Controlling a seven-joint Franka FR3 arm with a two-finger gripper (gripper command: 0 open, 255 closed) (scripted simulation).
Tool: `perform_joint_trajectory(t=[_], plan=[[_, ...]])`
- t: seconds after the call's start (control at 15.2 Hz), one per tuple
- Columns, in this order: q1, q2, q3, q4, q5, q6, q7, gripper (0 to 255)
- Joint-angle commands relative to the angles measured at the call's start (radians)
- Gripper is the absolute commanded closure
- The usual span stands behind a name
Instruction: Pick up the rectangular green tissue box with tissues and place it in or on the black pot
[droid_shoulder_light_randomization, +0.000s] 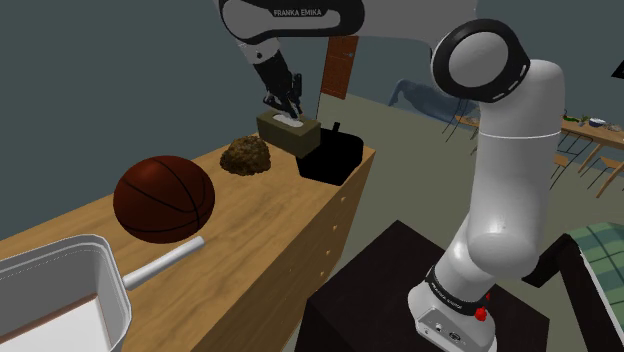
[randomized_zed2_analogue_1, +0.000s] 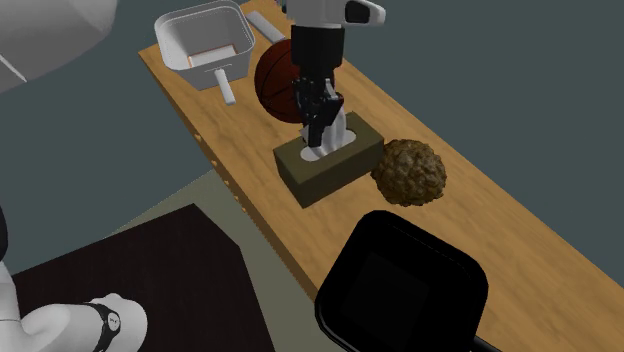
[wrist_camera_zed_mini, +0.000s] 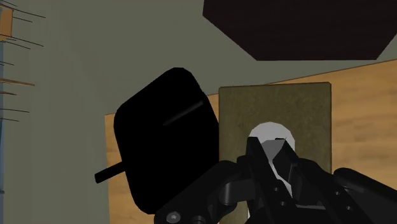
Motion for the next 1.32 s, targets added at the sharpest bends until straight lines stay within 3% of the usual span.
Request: perform_joint_trajectory(t=[0.0, 0.66, 1.25], plan=[[-0.033, -0.018, -0.015, -0.022, -0.01, 0.023, -0.043, 255], [-0.171, -0.009, -0.092, 0.013, -0.067, 0.093, -0.256, 255], [-0.282, 0.102, -0.159, 0.197, -0.112, 0.119, -0.456, 255]])
